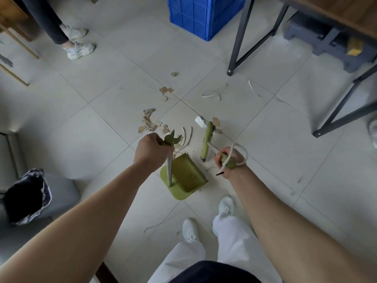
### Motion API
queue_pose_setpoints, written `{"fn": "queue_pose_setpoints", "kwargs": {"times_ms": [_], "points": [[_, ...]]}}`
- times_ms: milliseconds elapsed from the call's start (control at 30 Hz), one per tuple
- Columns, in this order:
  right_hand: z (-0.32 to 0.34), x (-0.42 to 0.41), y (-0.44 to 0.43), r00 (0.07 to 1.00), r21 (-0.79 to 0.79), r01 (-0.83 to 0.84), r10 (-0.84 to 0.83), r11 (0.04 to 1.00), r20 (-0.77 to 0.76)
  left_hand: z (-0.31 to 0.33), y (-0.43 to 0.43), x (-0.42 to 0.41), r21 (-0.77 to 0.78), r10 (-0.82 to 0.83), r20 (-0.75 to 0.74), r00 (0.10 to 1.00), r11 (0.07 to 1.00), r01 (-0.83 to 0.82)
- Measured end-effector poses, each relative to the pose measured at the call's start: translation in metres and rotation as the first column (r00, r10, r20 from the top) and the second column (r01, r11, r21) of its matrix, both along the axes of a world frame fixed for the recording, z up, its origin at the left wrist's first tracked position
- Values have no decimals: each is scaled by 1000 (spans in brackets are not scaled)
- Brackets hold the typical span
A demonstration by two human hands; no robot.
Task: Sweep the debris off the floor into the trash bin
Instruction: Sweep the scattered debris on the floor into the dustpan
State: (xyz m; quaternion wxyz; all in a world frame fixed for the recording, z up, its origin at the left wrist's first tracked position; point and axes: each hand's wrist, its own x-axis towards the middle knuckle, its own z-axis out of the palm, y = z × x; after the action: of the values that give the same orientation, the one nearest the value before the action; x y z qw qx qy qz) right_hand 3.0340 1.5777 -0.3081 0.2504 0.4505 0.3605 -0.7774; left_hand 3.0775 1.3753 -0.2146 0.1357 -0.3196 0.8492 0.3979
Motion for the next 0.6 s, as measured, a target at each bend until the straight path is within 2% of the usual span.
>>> {"fn": "queue_pose_setpoints", "kwargs": {"times_ms": [167,333,467,600], "points": [[-9,-47,63,999,179,22,-14,984,-45,5,38,-48,-36,-77,-37,996,997,75],[-14,-107,137,999,321,-44,40,946,19,4,81,-107,-90,-143,-17,990,986,141],[-14,-154,154,993,252,-103,86,962,80,-3,114,-150,-90,-128,-8,992,988,127],[-11,-193,131,949,151,-315,309,937,61,-6,136,-183,-103,-90,12,996,991,90]]}}
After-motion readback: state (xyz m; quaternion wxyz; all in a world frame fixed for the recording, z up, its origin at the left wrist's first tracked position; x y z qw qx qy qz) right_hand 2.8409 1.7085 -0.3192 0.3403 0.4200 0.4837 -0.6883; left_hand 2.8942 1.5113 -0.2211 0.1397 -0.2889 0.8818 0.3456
